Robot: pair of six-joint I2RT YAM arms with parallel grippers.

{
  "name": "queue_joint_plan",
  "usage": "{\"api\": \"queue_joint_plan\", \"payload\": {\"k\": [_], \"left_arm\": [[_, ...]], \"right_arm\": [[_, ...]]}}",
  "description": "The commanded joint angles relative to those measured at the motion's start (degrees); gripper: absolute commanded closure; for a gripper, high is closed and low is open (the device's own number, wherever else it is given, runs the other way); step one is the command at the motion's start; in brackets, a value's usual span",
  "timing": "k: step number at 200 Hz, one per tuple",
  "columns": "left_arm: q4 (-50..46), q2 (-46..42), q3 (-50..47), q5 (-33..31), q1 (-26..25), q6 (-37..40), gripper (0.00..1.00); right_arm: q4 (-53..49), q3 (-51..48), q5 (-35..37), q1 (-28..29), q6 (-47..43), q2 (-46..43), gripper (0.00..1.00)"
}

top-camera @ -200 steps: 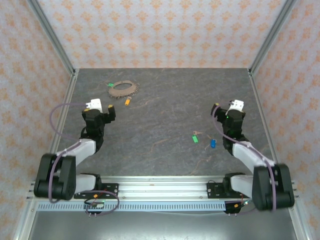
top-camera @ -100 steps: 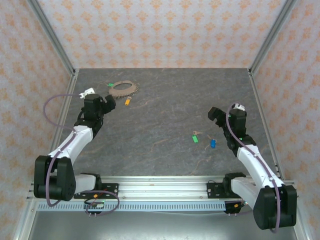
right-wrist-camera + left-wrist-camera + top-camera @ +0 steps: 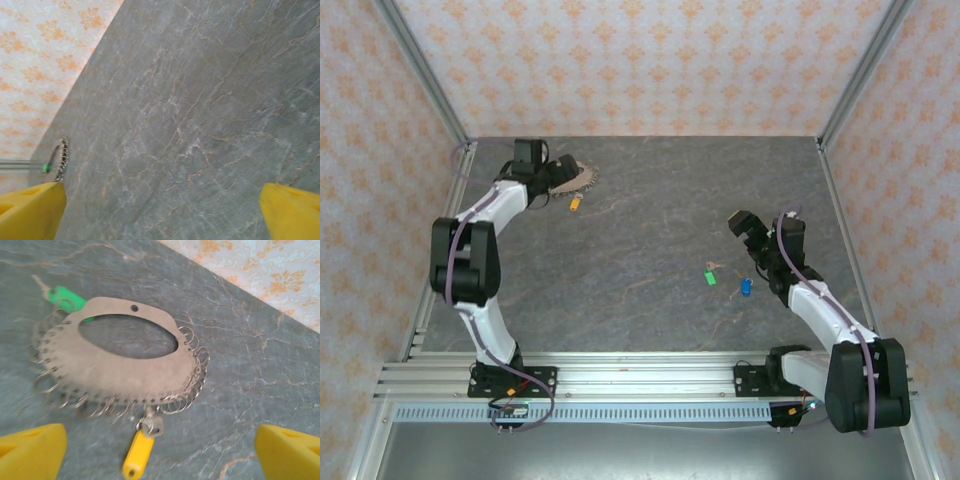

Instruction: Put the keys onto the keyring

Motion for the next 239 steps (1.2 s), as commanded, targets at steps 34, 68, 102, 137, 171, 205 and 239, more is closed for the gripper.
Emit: {"api": "queue_joint_plan", "payload": {"k": [34, 68, 102, 137, 171, 205, 239], "left_arm": [[-15.8, 19.7, 26.1, 7.8, -1.2, -1.2, 0.08], [-22.6, 29.3, 40.6, 6.4, -1.5, -0.7, 0.10], [-30.1, 35.3, 49.6, 3.7, -2.0, -0.7, 0.10], [-29.5, 33.5, 46.0, 3.6, -2.9, -0.5, 0.10], [-27.8, 29.5, 38.2, 3.6, -4.3, -2.4, 0.10], [-20.0, 20.0, 22.6, 5.1, -6.7, -8.1, 0.12], [-10.3, 9.4, 6.4, 4.8, -9.7, -14.9, 0.12]], "right_arm": [[5.4, 2.5, -5.2, 0.9, 3.8, 4.0, 0.06], [4.9, 4.8, -8.1, 2.6, 1.1, 6.2, 0.07], [0.1, 9.4, -8.2, 2.6, -2.9, 9.3, 0.07], [3.4, 8.6, -10.3, 2.6, -2.1, 10.4, 0.07], [0.2, 9.6, -11.1, 2.6, -3.7, 10.8, 0.07], [-1.5, 8.9, -13.5, 3.8, -3.8, 11.7, 0.12], [-4.7, 8.7, -13.6, 6.4, -4.6, 12.4, 0.18]]}}
